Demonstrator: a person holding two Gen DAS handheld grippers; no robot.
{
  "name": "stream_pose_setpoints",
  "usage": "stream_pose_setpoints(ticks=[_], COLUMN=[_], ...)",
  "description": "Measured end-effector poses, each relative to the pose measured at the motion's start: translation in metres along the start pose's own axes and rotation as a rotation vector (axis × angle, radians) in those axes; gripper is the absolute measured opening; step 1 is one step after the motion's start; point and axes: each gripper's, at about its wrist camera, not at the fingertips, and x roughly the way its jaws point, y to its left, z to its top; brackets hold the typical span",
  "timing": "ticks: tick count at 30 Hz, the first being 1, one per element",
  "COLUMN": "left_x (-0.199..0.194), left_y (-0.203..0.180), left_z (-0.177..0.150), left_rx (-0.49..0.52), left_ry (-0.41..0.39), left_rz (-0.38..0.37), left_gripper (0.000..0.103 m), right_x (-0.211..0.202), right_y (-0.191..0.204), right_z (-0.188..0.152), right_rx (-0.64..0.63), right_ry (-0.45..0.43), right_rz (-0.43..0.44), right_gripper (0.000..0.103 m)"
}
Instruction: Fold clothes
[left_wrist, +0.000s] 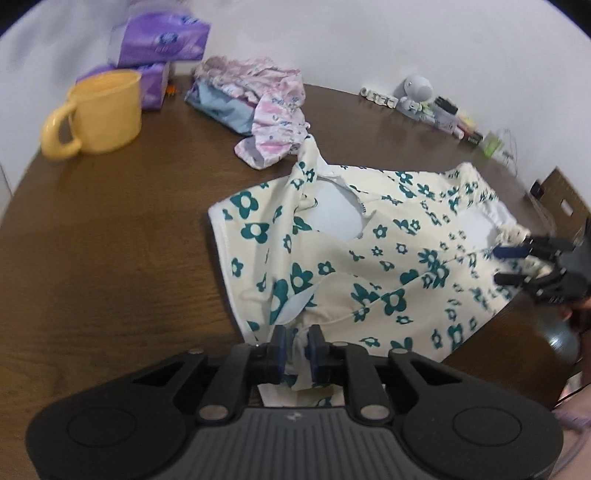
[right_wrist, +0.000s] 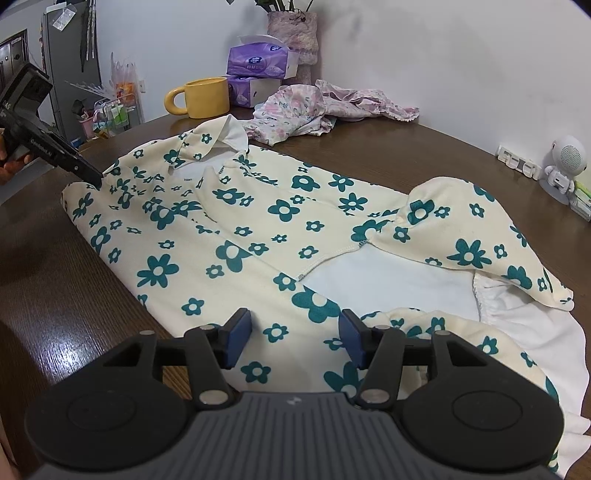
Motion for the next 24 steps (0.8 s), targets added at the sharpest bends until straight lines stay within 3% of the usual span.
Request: stream_pose_setpoints(ticks=[4, 6, 11, 16, 20, 24], left_x=[-0.011, -0.024, -0.039, -0.013, 0.012, 0.017], left_y=[-0.008, -0.018, -0.05, -0.08, -0.09, -0.071], left_z=[-0.001, -0.002, -0.005, -0.004, -0.013, -0.021], left_rx=[0.038, 0.072, 0.157, 0.272, 0.35, 0.302], left_ry=[-0.045, -0.103, -0.174, -0.134, -0.099, -0.086], left_rz=[0.066, 0.106, 0.017, -0.01, 0.09, 0.122], left_gripper=[0.03, 0.03, 0.03, 0.03, 0.03, 0.024], right_x=[0.0, -0.001, 0.0, 0.0, 0.0, 0.0], right_y=[0.001, 0.001, 0.002, 0.003, 0.004, 0.003], right_z=[-0.001, -0.001, 0.0, -0.001, -0.001, -0.001], right_rx=[0.003, 0.003, 0.0, 0.0, -0.001, -0.005], right_ry=[-0.004, -0.005, -0.002, -0.004, -0.007, -0.01], right_rz=[-0.002, -0.003, -0.003, -0.007, -0.014, -0.008], right_gripper=[0.054, 0.054, 0.054, 0.055, 0.055, 0.055])
